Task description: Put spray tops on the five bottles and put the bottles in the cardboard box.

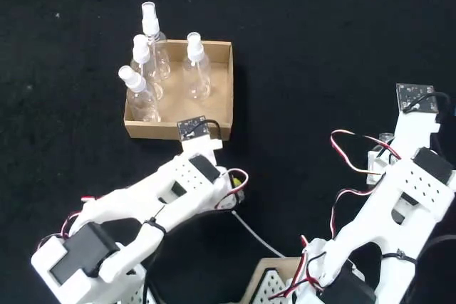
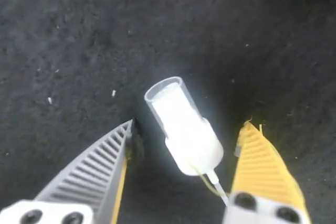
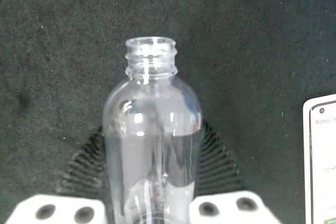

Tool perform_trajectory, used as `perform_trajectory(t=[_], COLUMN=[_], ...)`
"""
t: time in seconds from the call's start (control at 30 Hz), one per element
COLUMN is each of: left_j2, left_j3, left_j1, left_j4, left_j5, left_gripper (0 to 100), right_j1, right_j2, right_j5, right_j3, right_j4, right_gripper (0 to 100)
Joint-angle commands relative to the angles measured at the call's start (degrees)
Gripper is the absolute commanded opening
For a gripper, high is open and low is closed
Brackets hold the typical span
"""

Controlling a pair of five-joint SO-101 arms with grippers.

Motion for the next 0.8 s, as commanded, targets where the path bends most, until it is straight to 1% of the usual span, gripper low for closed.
perform_trajectory(t=[0.0, 0.03, 0.13, 0.2, 0.37, 0.43, 0.57, 0.77], left_j2=[-0.4, -0.4, -0.4, -0.9, -1.1, -1.1, -0.4, -0.4], left_j3=[-0.2, -0.3, -1.5, -1.9, -1.8, -1.8, -1.3, 1.9], left_j1=[0.8, 0.8, 0.8, 0.5, -0.9, -2.8, -5.6, -6.2], left_j4=[-1.8, -1.8, -1.8, -1.8, -1.3, -1.3, -1.6, -1.3], left_j5=[-0.8, -1.1, -4.8, -6.9, -12.3, -16.5, -28.1, -28.7], left_gripper=[21, 17, 7, 3, 5, 6, 9, 23], right_j1=[-0.4, -0.4, -0.4, -0.4, -0.4, -0.4, -0.4, -0.4], right_j2=[-3.0, -3.0, -3.0, -3.0, -3.0, -3.0, -3.0, -3.0], right_j5=[0.4, 0.4, 0.2, 0.2, 0.3, 0.3, 0.3, 0.2], right_j3=[-0.5, -0.6, -0.7, -0.7, -0.7, -0.7, -0.7, -0.7], right_j4=[0.3, 0.3, 0.3, 0.3, 0.3, 0.3, 0.3, 0.2], right_gripper=[1.1, 1.1, 1.1, 1.1, 1.1, 1.1, 1.1, 1.1])
